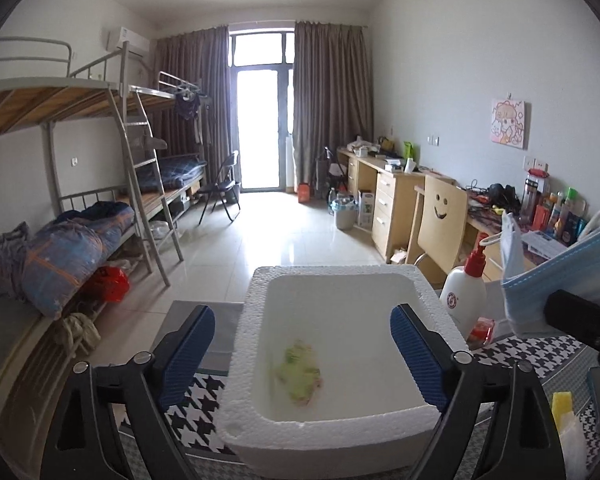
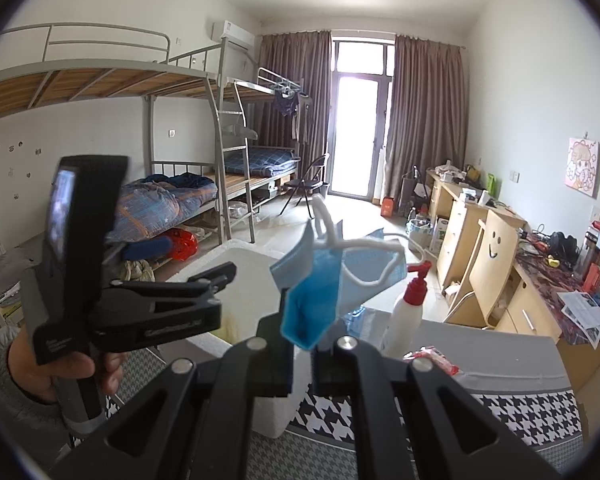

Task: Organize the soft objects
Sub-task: 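Open the left tool to drop the snack bag into the foam box, then lower the blue mask into the foam box and open the right tool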

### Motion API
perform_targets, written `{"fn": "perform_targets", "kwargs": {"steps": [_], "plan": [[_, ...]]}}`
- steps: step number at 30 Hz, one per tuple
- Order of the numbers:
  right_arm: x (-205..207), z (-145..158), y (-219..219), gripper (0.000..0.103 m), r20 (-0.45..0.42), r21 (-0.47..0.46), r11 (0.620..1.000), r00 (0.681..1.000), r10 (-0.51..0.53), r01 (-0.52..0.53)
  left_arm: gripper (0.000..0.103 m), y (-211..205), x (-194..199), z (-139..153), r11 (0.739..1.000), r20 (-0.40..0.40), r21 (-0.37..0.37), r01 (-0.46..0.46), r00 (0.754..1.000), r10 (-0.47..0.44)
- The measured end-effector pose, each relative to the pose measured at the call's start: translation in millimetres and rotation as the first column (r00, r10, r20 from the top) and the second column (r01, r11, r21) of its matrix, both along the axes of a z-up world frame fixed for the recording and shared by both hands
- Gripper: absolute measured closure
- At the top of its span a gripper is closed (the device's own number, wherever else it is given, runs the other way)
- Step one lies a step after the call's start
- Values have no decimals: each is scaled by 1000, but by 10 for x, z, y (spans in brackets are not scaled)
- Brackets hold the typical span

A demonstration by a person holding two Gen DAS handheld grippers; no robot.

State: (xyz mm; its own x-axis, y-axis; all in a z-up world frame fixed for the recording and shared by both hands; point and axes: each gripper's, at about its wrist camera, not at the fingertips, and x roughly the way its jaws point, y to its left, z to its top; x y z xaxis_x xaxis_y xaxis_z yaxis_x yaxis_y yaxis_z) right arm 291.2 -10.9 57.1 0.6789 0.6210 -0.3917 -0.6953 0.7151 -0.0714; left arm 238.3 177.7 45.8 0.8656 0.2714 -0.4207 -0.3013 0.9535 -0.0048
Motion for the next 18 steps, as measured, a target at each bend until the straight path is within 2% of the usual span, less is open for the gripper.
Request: {"fn": "perform_targets", "kwargs": {"steps": [7, 18], "plan": [[52, 1, 150, 94, -19, -17, 1000, 999, 26, -26, 1, 84, -165, 38, 999, 32, 13, -52, 998, 52], [83, -31, 429, 94, -47, -47, 995, 996, 81, -83, 1, 226, -361, -1, 995, 46, 10, -104, 994, 104]]}}
